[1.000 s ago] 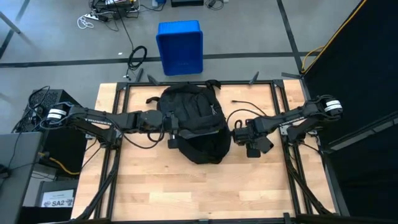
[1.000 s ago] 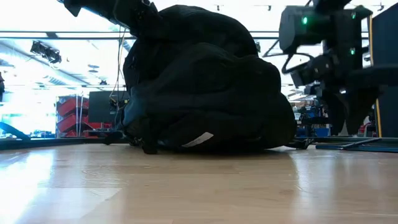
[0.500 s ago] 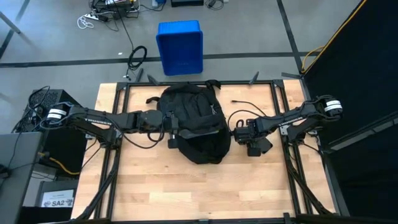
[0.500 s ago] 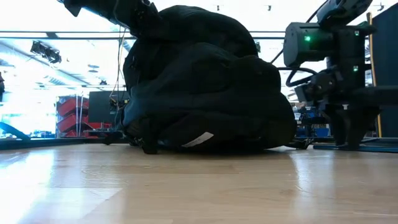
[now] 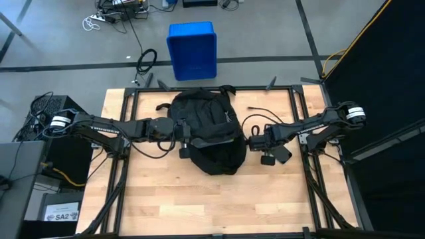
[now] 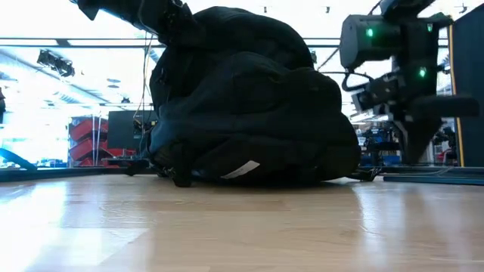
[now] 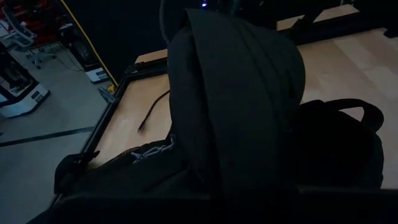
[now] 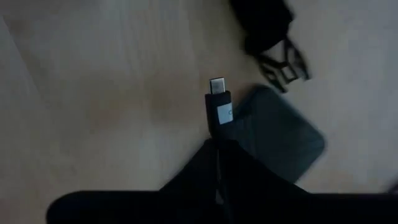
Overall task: Unpack backpack
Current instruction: Put the charger cable into the backpack
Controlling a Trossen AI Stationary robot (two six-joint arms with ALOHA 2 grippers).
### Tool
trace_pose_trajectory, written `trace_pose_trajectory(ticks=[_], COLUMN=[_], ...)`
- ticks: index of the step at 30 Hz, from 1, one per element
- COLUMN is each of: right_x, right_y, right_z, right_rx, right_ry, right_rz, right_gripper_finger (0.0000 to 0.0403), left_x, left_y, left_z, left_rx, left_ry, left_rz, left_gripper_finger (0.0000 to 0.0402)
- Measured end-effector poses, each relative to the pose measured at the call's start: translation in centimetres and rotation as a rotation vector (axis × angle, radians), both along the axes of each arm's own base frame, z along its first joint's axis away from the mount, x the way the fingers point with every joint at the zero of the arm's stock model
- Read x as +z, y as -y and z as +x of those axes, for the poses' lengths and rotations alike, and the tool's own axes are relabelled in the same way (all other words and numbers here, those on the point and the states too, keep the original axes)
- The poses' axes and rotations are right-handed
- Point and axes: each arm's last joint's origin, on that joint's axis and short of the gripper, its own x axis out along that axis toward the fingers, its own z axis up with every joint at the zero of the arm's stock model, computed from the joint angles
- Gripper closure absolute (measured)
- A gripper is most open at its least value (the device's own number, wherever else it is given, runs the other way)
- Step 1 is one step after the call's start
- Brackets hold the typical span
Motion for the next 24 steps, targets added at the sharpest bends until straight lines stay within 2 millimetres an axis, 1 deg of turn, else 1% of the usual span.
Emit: trace_pose_trajectory(ticks=[5, 12, 20, 24], right_x=[3.4, 8.8, 16.5, 20.4], right_y=[-1.0, -2.6, -4.7, -5.5], right_z=[1.6, 4.0, 5.9, 6.2], right_rx=[0.022, 0.078, 0.207, 0.289], right_ry=[0.066, 0.274, 0.558, 0.700], right_rz=[-0.064, -0.135, -0.200, -0.242], right_gripper_finger=[0.0403, 0.0403, 0.0403, 0.0403], left_x=[0.0, 0.0, -0.1, -0.1], left_y=[0.0, 0.0, 0.0, 0.0], left_z=[0.0, 0.0, 0.0, 0.0], left_rx=[0.000, 0.001, 0.003, 0.008], left_ry=[-0.001, -0.002, -0.006, -0.004], left_rz=[-0.001, -0.001, -0.003, -0.014], left_gripper_finger=[0.0402, 0.0402, 0.0402, 0.0402])
